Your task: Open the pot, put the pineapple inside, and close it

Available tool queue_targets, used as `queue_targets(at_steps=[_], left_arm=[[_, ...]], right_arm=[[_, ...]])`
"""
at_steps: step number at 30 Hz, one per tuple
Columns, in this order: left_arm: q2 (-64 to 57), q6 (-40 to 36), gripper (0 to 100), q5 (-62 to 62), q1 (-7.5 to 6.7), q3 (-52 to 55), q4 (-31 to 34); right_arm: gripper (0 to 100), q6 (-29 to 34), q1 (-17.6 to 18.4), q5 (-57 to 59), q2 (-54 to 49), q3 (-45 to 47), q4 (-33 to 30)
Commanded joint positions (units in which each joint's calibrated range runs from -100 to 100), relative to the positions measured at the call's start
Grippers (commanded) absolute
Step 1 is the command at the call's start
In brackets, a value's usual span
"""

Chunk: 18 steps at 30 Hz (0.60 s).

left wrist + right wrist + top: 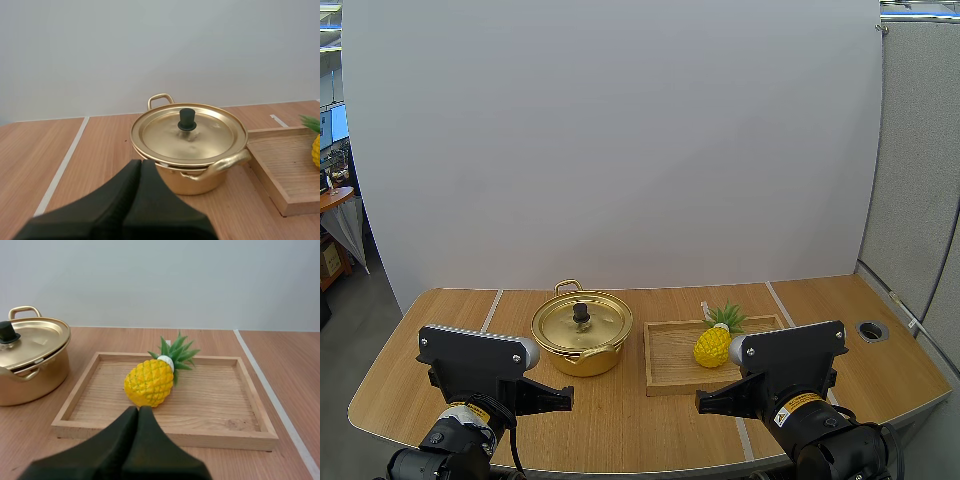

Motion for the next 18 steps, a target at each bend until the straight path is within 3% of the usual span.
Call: queue_targets(at_steps=[1, 18], left_arm=[[-0.20, -0.36, 0, -1.37, 0.12, 0.09, -0.19], [-0.20, -0.13, 0, -1.37, 0.12, 0.09, -0.19]], right_arm=[[0, -0.32, -0.21, -0.39, -0.37, 0.00, 0.11], [0, -0.32, -0.21, -2.07, -0.37, 0.00, 0.11]])
